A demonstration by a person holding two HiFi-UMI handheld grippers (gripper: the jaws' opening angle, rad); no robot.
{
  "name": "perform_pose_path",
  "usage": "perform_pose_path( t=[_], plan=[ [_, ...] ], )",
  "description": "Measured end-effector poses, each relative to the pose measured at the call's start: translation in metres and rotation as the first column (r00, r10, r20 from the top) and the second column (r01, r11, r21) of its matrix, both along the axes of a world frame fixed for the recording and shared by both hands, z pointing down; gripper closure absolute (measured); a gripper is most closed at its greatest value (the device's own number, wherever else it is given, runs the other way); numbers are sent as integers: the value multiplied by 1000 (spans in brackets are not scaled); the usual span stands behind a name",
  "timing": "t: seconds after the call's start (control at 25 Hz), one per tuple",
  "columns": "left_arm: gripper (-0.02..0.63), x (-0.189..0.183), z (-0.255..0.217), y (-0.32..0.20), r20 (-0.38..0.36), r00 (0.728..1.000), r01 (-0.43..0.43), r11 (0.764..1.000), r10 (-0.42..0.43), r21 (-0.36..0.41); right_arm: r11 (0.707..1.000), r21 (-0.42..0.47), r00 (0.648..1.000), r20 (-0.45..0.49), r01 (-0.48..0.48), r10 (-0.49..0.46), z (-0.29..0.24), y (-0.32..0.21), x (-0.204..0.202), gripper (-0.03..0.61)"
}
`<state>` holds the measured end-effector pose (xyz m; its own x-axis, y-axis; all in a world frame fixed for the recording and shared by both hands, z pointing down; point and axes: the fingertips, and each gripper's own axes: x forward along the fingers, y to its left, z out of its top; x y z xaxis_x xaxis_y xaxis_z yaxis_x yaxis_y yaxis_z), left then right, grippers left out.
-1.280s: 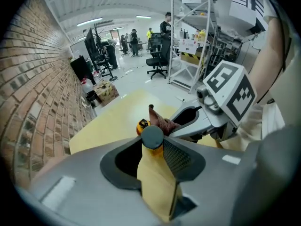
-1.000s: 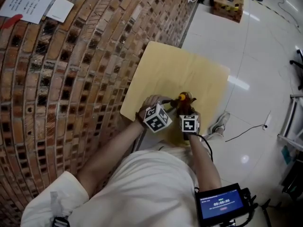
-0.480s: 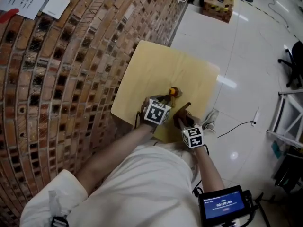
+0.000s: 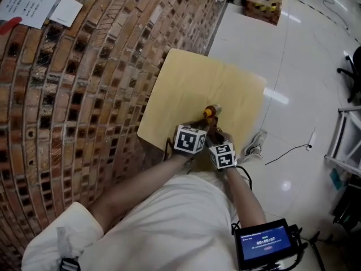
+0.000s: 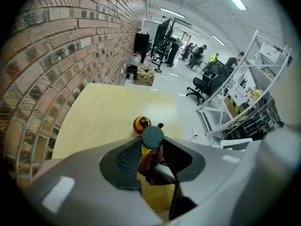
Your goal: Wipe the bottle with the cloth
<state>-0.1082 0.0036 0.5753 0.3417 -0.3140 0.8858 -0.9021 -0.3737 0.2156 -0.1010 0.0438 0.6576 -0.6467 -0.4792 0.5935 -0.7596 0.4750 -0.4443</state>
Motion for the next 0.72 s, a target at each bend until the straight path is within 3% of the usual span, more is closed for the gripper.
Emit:
perform_pose_path(
  t=[0.16, 0.24, 0.32, 0.4, 0.48, 0.72],
  plan=[
    [457, 2, 1, 0, 2, 1000, 2, 1000, -2, -16, 987, -155, 999, -29, -28, 23, 41, 1, 2, 474],
    [456, 3, 1, -1, -1, 1000, 9, 1000, -9, -20, 967, -245, 998, -23, -62, 58, 61, -3, 7, 474],
    [454, 3, 1, -4, -5, 1000, 23, 1000, -23, -20, 919, -372, 991, -10, -129, 136, 80, -9, 13, 474],
    [454, 2, 1, -6, -6, 999, 35, 999, -35, -21, 849, -496, 976, 17, -181, 218, 91, -9, 16, 474],
    [453, 3, 1, -7, -4, 999, 35, 999, -35, -22, 816, -542, 964, 39, -199, 262, 93, -11, 19, 474],
    [417, 4, -1, -9, 48, 994, -99, 995, 99, -2, 854, -494, 966, 95, -165, 242, 59, 11, 41, 474]
  ],
)
